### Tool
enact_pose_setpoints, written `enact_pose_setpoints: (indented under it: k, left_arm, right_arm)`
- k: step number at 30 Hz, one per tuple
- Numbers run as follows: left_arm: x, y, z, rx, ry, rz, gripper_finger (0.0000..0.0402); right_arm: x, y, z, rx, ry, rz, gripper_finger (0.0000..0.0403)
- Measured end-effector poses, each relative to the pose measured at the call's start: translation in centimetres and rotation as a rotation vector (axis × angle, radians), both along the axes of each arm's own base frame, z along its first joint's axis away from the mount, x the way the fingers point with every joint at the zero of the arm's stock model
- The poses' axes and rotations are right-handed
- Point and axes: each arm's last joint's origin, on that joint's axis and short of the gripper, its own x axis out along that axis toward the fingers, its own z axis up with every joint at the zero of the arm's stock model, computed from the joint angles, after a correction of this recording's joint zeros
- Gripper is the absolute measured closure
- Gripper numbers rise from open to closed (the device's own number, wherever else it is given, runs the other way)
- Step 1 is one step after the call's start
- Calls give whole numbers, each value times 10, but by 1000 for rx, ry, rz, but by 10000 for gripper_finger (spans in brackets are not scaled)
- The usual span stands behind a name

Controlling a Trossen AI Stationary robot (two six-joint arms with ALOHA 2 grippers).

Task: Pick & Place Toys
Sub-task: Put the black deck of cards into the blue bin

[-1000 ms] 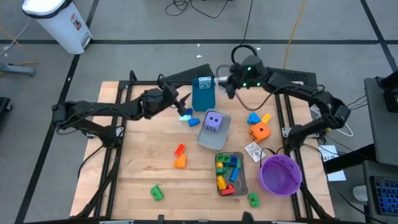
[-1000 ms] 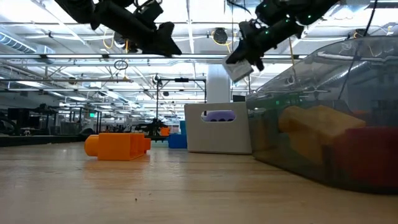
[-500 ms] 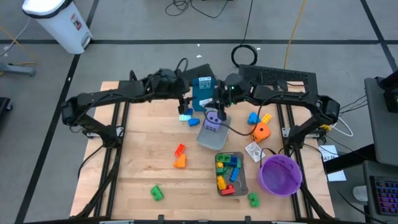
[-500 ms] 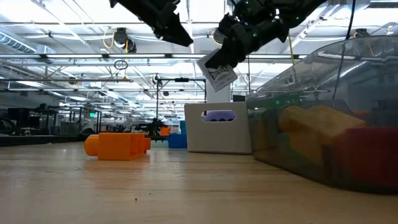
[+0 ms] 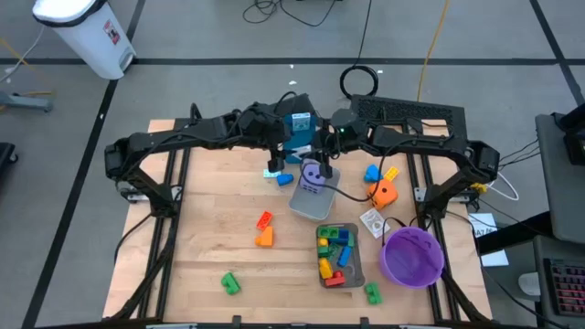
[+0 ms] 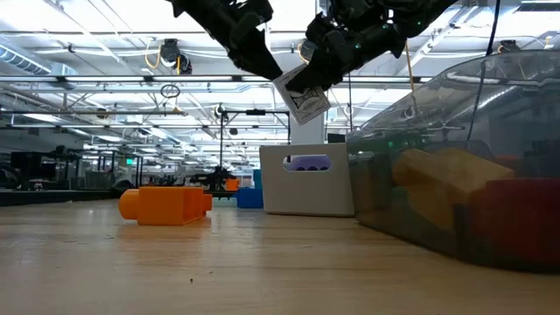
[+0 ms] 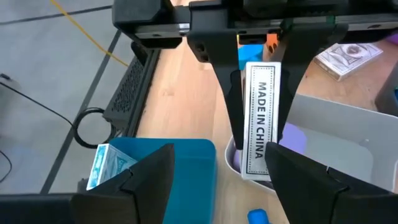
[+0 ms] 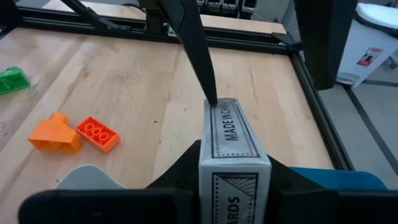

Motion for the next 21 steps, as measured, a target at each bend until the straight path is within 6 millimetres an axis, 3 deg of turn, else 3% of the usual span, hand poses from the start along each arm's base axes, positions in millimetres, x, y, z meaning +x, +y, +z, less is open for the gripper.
enact_pose_setpoints:
  k: [10, 21]
  left_arm:
    - [3, -5, -3, -32, 7, -46, 144]
    - [5, -1, -6, -11, 13, -12, 144]
  right_arm:
    - [0, -3, 2, -58, -5, -63, 341]
    - [2, -1, 5, -23, -52, 0, 341]
